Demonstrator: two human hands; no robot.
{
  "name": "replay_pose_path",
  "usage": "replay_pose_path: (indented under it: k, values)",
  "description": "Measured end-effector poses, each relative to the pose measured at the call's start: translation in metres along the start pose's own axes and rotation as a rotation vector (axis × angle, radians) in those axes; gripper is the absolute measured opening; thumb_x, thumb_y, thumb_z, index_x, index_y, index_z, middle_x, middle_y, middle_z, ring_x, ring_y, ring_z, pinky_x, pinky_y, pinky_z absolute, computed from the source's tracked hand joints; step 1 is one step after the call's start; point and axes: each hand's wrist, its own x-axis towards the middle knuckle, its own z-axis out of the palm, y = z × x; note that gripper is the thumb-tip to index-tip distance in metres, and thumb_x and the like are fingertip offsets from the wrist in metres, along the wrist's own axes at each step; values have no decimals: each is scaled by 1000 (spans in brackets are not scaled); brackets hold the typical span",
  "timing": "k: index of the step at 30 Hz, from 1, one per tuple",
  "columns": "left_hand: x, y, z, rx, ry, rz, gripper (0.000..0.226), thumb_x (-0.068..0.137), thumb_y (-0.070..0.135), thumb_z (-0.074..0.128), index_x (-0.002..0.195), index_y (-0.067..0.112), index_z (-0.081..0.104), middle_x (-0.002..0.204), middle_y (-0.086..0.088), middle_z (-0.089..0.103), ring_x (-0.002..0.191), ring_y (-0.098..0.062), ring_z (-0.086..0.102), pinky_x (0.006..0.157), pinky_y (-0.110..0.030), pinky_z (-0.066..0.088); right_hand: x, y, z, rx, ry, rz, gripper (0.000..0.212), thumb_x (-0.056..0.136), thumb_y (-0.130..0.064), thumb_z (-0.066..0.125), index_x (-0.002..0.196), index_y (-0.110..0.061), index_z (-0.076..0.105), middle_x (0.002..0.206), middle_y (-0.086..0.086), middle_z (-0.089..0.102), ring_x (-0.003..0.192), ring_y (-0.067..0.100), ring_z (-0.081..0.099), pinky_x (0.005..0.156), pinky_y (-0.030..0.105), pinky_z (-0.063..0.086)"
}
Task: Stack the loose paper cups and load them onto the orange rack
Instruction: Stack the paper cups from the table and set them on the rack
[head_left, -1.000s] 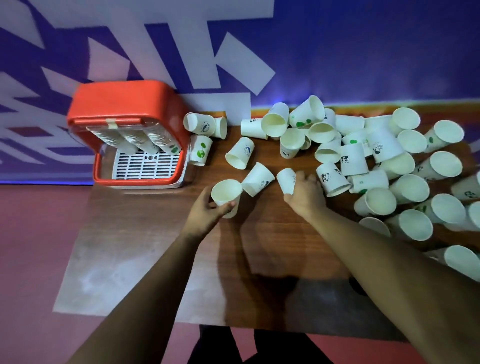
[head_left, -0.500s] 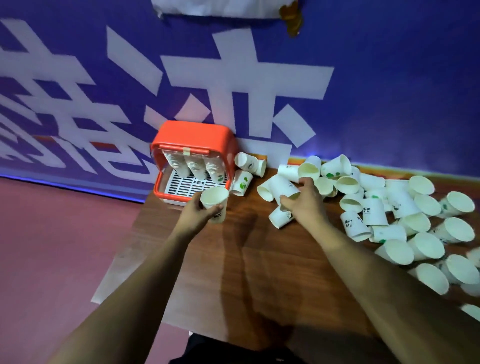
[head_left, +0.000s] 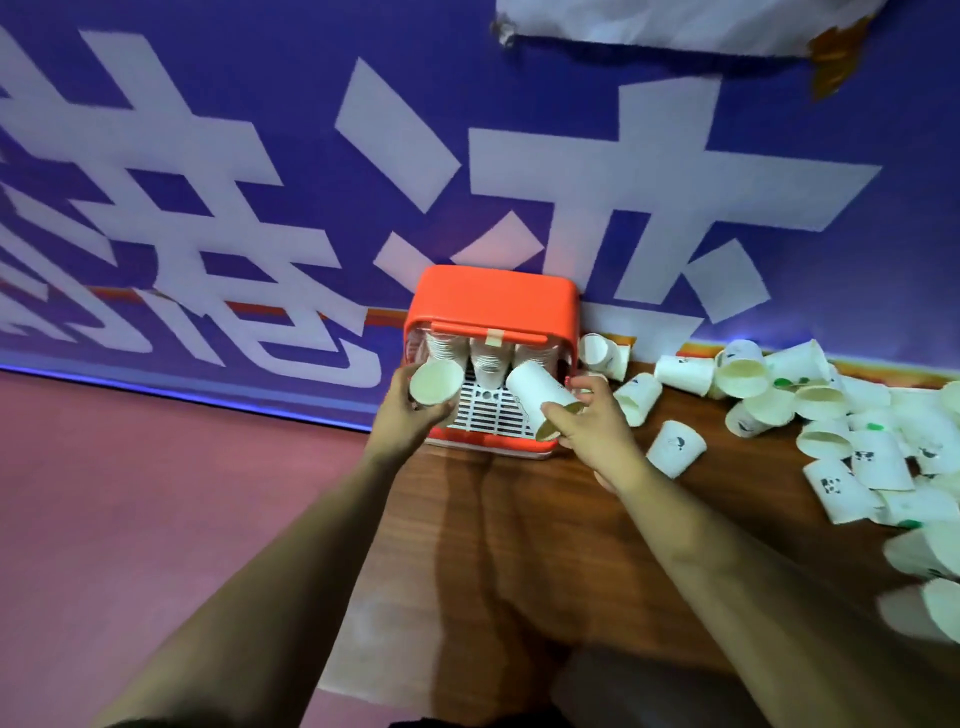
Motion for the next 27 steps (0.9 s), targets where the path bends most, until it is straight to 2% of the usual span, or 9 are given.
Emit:
replay_pose_path:
  k: [3, 5, 7, 10, 13, 16, 18, 23, 27]
  values:
    - [24, -14, -6, 108, 20, 11, 71, 68, 52, 78, 128, 28, 49, 123, -1, 59, 116, -21, 54, 97, -45, 50, 7, -3, 23, 15, 44, 75, 65, 72, -39, 76, 128, -21, 47, 118, 4, 55, 104, 21, 60, 89, 45, 55]
    - [38, -22, -8, 230, 24, 22, 71, 66, 58, 72, 127, 29, 50, 122, 0, 57, 117, -24, 48, 98, -43, 44, 13, -3, 31, -43, 90, 103, 59, 79, -36, 75, 128, -18, 48, 115, 4, 59, 100, 20, 61, 75, 31, 54]
    - [50, -30, -6, 256, -4, 46, 69, 66, 59, 73, 125, 31, 51, 122, 2, 58, 115, -24, 51, 95, -44, 47, 20, 0, 34, -77, 123, 115, 55, 82, -37, 72, 127, -18, 48, 115, 2, 60, 100, 18, 60, 65, 22, 45]
    - [66, -50, -1, 315, -19, 57, 64, 65, 61, 75, 119, 37, 51, 121, 7, 58, 112, -20, 56, 87, -44, 54, 24, 2, 38, -62, 120, 111, 35, 85, -35, 68, 113, -21, 51, 112, 2, 63, 98, 17, 61, 75, 32, 52]
    - [66, -45, 4, 365, -11, 86, 65, 69, 52, 80, 124, 32, 51, 126, -1, 57, 110, -23, 58, 91, -40, 54, 27, 7, 46, 19, 117, 132, 36, 84, -35, 67, 114, -23, 51, 113, 1, 62, 100, 17, 63, 85, 47, 57]
    - [68, -44, 12, 391, -22, 87, 63, 74, 28, 84, 128, 11, 56, 131, -15, 55, 117, -32, 55, 96, -38, 47, 32, 10, 55, 9, 116, 135, 52, 84, -32, 70, 128, -20, 44, 120, 3, 57, 100, 16, 62, 78, 39, 60]
    - [72, -45, 15, 436, -9, 74, 59, 76, 24, 83, 126, 8, 58, 131, -19, 56, 121, -36, 52, 96, -39, 45, 35, 8, 59, -104, 136, 85, 55, 82, -32, 73, 125, -17, 43, 110, -2, 59, 96, 14, 60, 76, 29, 54]
    - [85, -60, 18, 674, -34, 104, 71, 73, 45, 80, 133, 16, 56, 130, -14, 58, 126, -39, 43, 96, -48, 41, 45, 5, 66, -185, 134, -22, 52, 80, -31, 75, 123, -22, 47, 109, -5, 60, 97, 14, 61, 84, 33, 53]
    - [88, -66, 15, 723, -72, 119, 91, 69, 61, 78, 141, 14, 49, 134, -15, 57, 119, -42, 47, 94, -50, 45, 53, -1, 76, -257, 63, -96, 65, 77, -37, 76, 131, -27, 42, 128, -2, 54, 110, 19, 58, 93, 40, 52]
